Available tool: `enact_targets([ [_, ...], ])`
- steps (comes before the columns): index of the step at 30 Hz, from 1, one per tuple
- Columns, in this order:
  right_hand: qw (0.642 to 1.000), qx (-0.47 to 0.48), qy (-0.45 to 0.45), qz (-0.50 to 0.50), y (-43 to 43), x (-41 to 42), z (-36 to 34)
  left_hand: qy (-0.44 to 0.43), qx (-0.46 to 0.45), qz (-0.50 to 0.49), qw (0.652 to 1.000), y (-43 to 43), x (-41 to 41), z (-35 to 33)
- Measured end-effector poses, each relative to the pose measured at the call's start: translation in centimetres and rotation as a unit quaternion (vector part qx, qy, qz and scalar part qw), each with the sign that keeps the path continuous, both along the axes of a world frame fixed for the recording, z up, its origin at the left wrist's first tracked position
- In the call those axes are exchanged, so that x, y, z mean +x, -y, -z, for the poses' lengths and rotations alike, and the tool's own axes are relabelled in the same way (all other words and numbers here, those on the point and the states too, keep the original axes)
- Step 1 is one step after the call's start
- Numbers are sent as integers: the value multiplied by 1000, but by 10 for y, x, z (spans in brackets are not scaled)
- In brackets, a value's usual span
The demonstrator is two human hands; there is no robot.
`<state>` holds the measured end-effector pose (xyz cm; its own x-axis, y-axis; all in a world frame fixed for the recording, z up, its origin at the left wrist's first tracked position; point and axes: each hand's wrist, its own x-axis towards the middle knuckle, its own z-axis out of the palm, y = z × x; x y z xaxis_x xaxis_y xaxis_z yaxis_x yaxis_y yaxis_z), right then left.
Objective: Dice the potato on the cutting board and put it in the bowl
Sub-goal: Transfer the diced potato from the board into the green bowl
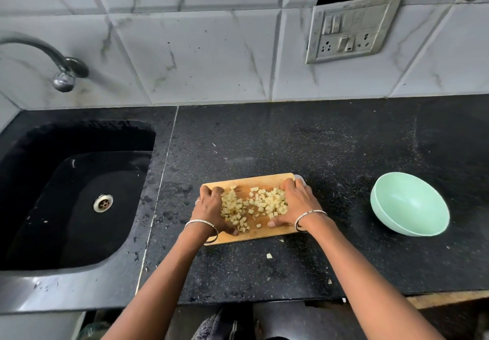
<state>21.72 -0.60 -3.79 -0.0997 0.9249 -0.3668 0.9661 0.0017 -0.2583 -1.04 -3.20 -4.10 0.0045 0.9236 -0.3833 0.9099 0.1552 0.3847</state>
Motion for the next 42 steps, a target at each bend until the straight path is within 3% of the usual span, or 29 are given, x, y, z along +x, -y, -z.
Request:
enact_targets([
  [7,997,-16,-65,-44,-2,-31,0,-12,22,31,999,-9,4,6],
  [14,994,8,-110,-24,1,-54,-6,-17,58,78,995,-10,17,7],
  [19,986,4,-165,25,-6,-38,-14,70,76,64,993,-20,19,1],
  [24,958,-91,-258,91,-5,-22,-23,157,61,62,984,-24,12,-6],
  [29,942,20,-278,186,0,-21,-26,205,63,54,975,-25,6,-6],
  [33,958,156,-202,134,12,-27,-27,240,78,42,967,-23,9,1],
  [38,965,46,-240,92,18,-20,-29,267,115,2,957,-21,12,3],
  [42,931,120,-276,206,21,-7,-33,298,118,-24,947,-18,12,2],
])
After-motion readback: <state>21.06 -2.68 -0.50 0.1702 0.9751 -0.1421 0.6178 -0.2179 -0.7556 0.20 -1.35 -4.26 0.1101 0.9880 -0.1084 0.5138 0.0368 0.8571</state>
